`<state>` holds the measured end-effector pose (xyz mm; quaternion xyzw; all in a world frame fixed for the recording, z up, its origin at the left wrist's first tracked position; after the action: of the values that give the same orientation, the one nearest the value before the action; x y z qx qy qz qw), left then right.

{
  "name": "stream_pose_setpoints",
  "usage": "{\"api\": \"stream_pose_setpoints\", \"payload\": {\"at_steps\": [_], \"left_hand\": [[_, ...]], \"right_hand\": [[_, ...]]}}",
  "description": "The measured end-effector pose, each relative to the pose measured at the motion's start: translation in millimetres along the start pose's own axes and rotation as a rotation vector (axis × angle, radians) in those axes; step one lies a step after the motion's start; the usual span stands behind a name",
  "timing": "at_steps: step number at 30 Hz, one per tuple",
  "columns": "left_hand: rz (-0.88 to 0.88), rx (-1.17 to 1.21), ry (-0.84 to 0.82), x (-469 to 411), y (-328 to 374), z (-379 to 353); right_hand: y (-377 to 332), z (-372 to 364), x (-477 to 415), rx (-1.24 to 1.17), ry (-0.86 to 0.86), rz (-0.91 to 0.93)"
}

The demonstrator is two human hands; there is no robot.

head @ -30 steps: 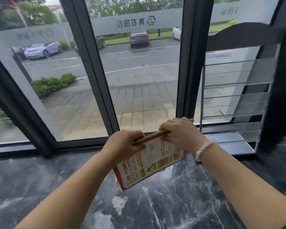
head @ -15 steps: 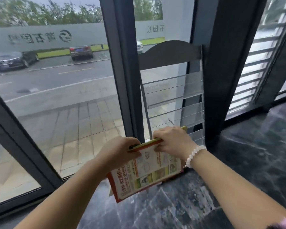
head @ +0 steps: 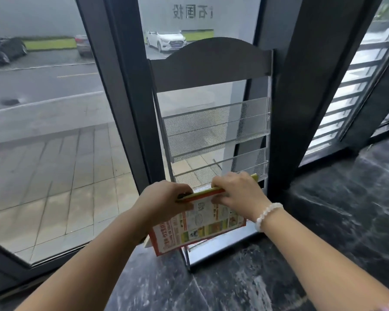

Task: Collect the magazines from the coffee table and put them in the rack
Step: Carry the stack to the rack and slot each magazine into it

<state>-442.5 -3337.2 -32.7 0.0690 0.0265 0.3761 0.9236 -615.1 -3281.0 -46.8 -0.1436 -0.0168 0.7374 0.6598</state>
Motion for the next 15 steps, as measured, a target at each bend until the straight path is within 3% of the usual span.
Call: {"api": "stream_pose_setpoints", "payload": {"at_steps": [15], "left_hand": [[-0.058, 0.133, -0.193, -236, -37, -56]], "right_hand": [[167, -47, -132, -0.033, -0.04, -0.139]]}}
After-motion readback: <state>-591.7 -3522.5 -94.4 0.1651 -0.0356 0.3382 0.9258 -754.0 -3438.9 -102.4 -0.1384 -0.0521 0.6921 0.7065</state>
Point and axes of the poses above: each hand's wrist, its own x-axis away from the middle knuckle, its own z-axis out of the back of the hand, y = z × x, the point moved 3 cm from there along -x, towards the middle knuckle, and after that the axes turned 4 degrees about -x, right-handed, at the moved point
